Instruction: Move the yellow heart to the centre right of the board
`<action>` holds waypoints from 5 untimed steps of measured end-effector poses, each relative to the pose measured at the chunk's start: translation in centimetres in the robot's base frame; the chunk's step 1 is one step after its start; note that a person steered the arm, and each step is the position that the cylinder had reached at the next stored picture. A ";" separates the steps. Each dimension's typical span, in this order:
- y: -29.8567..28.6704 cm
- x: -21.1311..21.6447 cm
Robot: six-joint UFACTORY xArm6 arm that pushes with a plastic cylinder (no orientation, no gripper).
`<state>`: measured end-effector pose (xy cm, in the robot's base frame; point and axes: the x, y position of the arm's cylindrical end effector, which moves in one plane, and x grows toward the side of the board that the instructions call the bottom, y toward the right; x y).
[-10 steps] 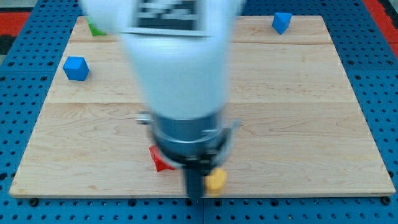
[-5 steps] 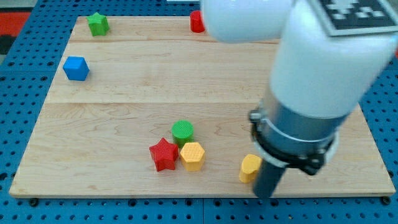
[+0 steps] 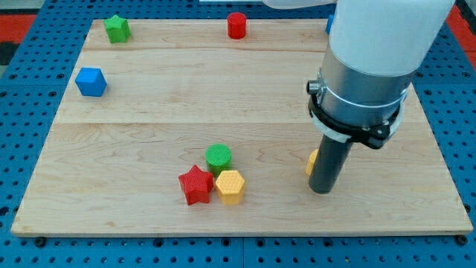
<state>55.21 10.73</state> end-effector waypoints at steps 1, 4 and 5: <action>0.2 -4.3; 0.2 -7.1; 0.2 -7.1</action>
<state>48.11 10.92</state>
